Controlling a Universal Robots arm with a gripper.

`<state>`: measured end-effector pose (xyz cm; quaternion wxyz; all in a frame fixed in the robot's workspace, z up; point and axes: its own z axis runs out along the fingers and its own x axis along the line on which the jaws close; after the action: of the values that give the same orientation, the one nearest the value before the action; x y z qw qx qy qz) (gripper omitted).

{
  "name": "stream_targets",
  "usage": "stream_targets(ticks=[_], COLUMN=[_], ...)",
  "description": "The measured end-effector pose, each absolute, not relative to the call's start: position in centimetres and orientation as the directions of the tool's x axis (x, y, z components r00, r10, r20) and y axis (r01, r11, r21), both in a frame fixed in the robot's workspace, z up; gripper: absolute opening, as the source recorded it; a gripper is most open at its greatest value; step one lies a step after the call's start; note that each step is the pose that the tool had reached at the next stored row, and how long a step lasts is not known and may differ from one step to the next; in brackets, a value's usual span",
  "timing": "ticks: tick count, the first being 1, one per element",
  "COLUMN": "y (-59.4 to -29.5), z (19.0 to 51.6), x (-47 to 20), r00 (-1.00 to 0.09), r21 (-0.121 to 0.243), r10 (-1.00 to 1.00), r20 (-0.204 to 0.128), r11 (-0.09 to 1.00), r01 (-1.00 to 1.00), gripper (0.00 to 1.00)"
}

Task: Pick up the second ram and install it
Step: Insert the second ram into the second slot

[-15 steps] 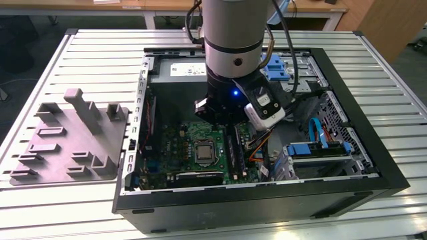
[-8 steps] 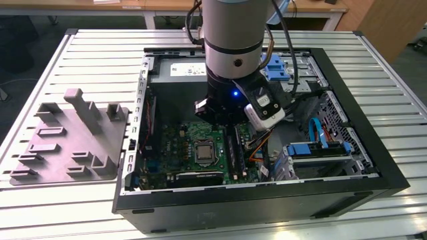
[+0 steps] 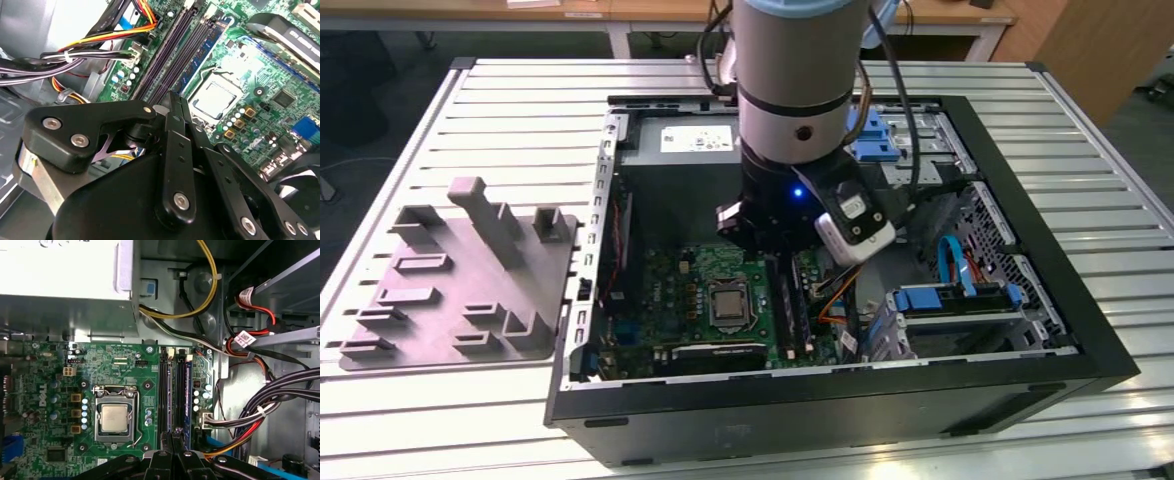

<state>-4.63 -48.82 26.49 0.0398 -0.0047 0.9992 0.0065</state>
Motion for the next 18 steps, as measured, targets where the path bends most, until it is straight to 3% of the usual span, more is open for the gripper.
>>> stream_targets(ticks=[18], y=[-48.8], z=[24.9], x=[-4.6], r00=[-0.997], r21=[0.013], r10=[0.019], r20=[-0.080], r11=[1.000], r01=[0.018], gripper=[0.11])
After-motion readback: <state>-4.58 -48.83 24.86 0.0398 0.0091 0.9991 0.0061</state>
